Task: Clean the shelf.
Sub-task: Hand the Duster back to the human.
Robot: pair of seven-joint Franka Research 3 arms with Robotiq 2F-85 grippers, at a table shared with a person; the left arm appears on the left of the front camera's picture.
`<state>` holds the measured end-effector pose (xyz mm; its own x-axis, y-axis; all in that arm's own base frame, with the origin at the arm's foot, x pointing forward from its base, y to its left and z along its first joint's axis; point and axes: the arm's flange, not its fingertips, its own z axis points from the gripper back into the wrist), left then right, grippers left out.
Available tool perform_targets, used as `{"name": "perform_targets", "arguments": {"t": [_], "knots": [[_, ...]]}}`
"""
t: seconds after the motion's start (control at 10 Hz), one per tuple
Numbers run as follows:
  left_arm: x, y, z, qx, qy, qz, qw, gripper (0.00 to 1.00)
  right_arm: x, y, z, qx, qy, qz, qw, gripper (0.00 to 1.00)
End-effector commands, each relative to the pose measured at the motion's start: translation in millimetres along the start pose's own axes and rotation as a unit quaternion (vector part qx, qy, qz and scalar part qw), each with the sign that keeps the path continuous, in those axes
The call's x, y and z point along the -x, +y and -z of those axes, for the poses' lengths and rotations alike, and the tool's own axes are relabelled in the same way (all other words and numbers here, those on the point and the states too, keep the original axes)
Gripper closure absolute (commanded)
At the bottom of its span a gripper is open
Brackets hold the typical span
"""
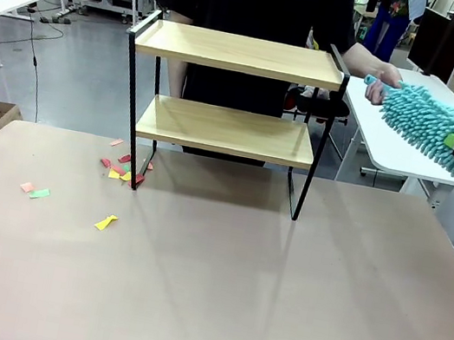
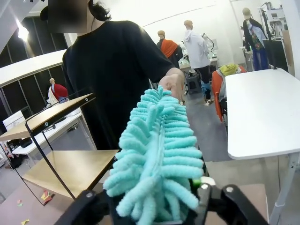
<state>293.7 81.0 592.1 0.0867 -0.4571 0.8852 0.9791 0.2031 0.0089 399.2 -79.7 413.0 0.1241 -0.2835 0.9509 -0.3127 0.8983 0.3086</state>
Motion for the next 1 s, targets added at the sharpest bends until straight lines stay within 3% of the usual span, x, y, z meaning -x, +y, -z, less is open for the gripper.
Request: {"name": "perform_targets", "arguments": {"t": [0.0, 0.3, 0.6, 0.8, 0.9], "knots": [[-1.6, 1.0, -0.1, 0.002, -0.011, 0.009, 1.000, 0.00, -9.3, -1.7, 2.7, -0.011, 0.001, 0.070, 0.998, 0.01], [-1.6, 1.0, -0.1, 0.002, -0.011, 0.009, 1.000, 0.00, -76.1, 8.1, -21.9, -0.043, -0.068, 0.140, 0.987, 0.00], [-1.6, 1.0, -0.1, 0.002, -0.011, 0.009, 1.000, 0.00, -138.6, -8.3, -66.0, -0.055, -0.161, 0.223, 0.960, 0.00], [-1.6, 1.0, -0.1, 0.002, -0.011, 0.009, 1.000, 0.00, -144.9, -29.1, -81.3, -0.059, -0.186, 0.271, 0.943, 0.00], [-1.6, 1.0, -0.1, 0.002, -0.011, 0.009, 1.000, 0.00, -142.5, -37.3, -83.3, -0.053, -0.185, 0.270, 0.943, 0.00]]}}
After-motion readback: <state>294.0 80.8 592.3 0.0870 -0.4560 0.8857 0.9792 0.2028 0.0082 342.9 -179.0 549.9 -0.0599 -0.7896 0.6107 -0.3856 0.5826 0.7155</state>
